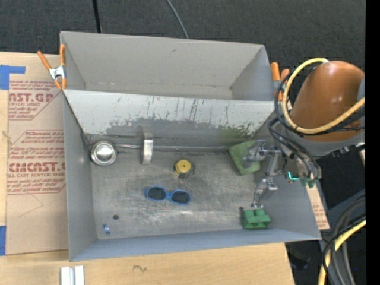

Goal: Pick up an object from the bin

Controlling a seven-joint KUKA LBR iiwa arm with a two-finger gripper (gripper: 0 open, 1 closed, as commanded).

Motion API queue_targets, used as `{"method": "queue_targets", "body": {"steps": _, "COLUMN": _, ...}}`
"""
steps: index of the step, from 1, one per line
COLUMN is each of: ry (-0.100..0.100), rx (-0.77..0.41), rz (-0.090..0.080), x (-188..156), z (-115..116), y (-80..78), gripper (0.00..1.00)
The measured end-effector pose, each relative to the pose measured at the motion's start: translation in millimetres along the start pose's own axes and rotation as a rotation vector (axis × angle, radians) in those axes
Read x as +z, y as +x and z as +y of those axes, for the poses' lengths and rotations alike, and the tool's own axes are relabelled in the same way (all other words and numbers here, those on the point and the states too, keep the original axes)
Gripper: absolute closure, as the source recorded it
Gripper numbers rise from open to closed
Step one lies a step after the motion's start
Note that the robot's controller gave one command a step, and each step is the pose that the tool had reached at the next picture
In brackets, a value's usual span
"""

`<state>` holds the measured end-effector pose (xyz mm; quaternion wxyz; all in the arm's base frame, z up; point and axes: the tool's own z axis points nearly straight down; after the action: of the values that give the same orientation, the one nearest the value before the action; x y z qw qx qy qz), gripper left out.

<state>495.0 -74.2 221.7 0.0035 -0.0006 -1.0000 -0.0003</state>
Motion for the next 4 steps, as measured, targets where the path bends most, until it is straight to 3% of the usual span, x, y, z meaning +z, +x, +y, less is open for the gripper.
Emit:
{"method": "queue_targets", "body": {"steps": 1, "ry": 0.001, "rx": -0.119, "rz": -0.001, "x": 106.9, "z": -65.8, "y": -12.8, "gripper": 0.0}}
{"method": "queue_targets", "body": {"steps": 2, "ry": 0.003, "rx": -0.131, "rz": -0.013, "x": 40.9, "z": -57.3, "y": 2.6, "gripper": 0.0}}
{"method": "queue_targets", "body": {"steps": 3, "ry": 0.001, "rx": -0.527, "rz": -0.003, "x": 136.6, "z": -47.7, "y": -2.2, "gripper": 0.0}}
{"method": "queue_targets", "body": {"steps": 4, "ry": 0.004, "rx": -0.527, "rz": -0.008, "x": 140.1, "z": -49.3, "y": -1.1, "gripper": 1.0}}
